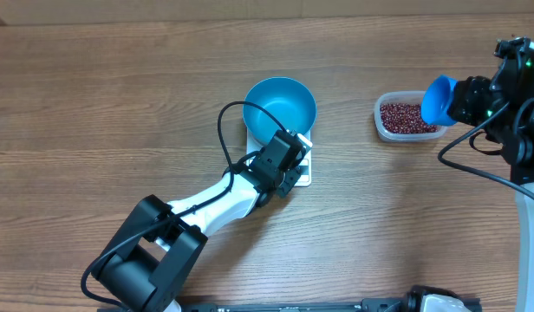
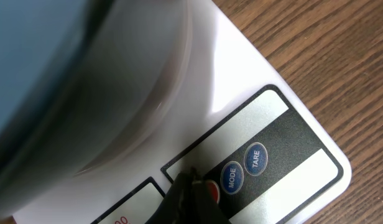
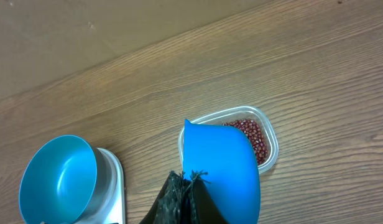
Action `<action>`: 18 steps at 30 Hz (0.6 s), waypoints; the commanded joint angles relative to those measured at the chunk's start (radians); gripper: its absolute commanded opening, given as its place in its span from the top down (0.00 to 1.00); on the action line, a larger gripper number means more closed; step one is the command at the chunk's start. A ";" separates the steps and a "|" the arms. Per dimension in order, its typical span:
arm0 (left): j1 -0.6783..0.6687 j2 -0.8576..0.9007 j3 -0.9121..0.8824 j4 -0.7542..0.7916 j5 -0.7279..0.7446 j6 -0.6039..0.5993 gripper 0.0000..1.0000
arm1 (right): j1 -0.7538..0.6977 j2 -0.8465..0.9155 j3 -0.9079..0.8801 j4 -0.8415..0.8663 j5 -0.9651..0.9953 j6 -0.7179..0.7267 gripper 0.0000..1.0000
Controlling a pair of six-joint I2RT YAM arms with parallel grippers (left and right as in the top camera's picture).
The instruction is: Scoop item into bowl and weigh 150g on scale
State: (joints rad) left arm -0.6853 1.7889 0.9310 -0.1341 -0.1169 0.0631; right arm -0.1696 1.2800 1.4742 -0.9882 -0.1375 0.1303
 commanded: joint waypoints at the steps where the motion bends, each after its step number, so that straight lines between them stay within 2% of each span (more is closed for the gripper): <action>1: 0.003 0.006 0.003 -0.011 0.013 0.024 0.96 | -0.003 -0.010 0.025 0.005 0.010 -0.001 0.96; 8: 0.003 -0.017 0.019 -0.018 0.002 0.024 0.96 | -0.003 -0.010 0.025 0.006 0.010 -0.001 0.96; 14: 0.003 -0.145 0.041 -0.089 0.003 0.021 0.96 | -0.003 -0.010 0.025 0.006 0.010 -0.001 0.96; 18: 0.003 -0.246 0.041 -0.176 0.006 -0.030 0.96 | -0.003 -0.010 0.025 0.007 0.010 -0.001 0.96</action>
State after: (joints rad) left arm -0.6853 1.6363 0.9409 -0.2756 -0.1169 0.0605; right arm -0.1696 1.2800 1.4742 -0.9882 -0.1379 0.1307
